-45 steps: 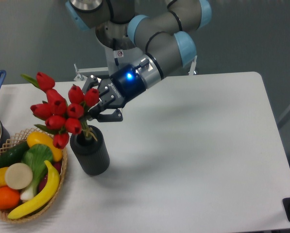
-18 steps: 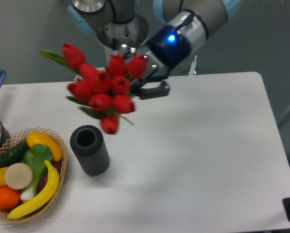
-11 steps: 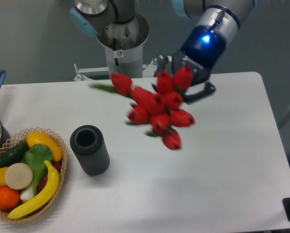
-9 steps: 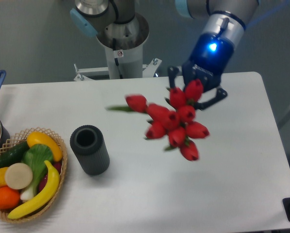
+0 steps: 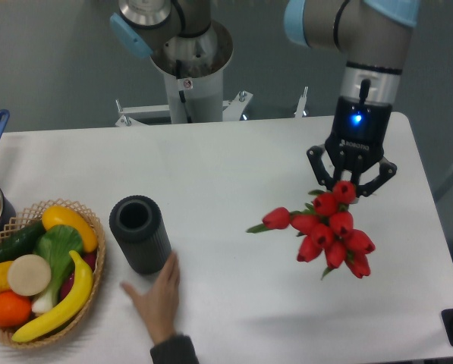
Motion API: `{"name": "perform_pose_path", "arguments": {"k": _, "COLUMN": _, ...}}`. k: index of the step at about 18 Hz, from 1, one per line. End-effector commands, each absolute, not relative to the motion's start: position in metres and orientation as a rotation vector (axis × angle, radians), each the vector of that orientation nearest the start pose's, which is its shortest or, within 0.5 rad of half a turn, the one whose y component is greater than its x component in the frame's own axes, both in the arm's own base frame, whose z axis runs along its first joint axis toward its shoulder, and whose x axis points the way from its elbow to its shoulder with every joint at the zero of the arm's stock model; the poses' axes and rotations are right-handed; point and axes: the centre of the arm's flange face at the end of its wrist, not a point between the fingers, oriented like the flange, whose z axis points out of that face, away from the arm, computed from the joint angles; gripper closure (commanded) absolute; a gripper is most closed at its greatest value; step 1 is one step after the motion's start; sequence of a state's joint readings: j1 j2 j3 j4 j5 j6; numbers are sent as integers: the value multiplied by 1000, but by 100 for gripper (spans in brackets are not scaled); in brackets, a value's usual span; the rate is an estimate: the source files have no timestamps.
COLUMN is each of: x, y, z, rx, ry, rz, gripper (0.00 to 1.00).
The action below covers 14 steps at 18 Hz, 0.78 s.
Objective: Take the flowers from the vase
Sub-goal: 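Carry the held tulips away from the vase over the open table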
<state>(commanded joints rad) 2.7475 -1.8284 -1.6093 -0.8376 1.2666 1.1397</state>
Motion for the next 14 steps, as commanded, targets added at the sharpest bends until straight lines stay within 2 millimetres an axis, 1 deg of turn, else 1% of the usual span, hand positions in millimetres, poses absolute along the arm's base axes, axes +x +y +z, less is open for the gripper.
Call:
{"name": "perform_pose_path", "arguments": {"k": 1, "x": -503, "y": 391, "z": 417, "rx": -2702, "ry": 47, "rz": 411, "gripper": 78}}
{"name": "perform_pose_path", "arguments": {"k": 3, "x": -508, "y": 400, "z": 414, "rx": -2760, "ry": 65, "rz": 452, "gripper": 78}}
{"name": "perform_pose_path", "arguments": {"k": 4, "x": -504, "y": 411, "z": 408, "rx": -2779, "ry": 84, "rz": 443, "gripper": 78}}
{"name": "perform_pose_path", "arguments": {"k": 5, "x": -502, "y": 417, "z": 405, "rx": -2808, "ry": 95, "rz": 454, "gripper": 77}}
{"name": "perform_pose_path", "arguments": {"k": 6, "x": -499, "y": 423, "z": 410, "rx": -2833, "ry": 104, "rz": 482, "gripper": 77}}
{"name": "perform_pose_path", "arguments": {"k": 8, "x": -485, "y": 438, "z": 415, "rx": -2893, "ry": 143, "rz": 476, "gripper": 77}}
{"name": "perform_pose_path", "arguments": {"k": 9, "x": -487, "y": 438, "z": 414, "rx": -2934, "ry": 139, "rz": 466, "gripper": 77}}
{"name": "perform_pose_path", "arguments": {"k": 11, "x": -492, "y": 439, "z": 402, "rx": -3016, "ry": 145, "rz": 424, "gripper": 77}}
{"name": "perform_pose_path", "arguments": {"k": 13, "x": -490, "y": 438, "z": 398, "rx": -3056, "ry": 151, "rz": 409, "gripper": 77}}
{"name": "perform_pose_path", "arguments": {"k": 14, "x": -487, "y": 436, "z": 393, "rx": -3076, "ry": 164, "rz": 368, "gripper": 77}}
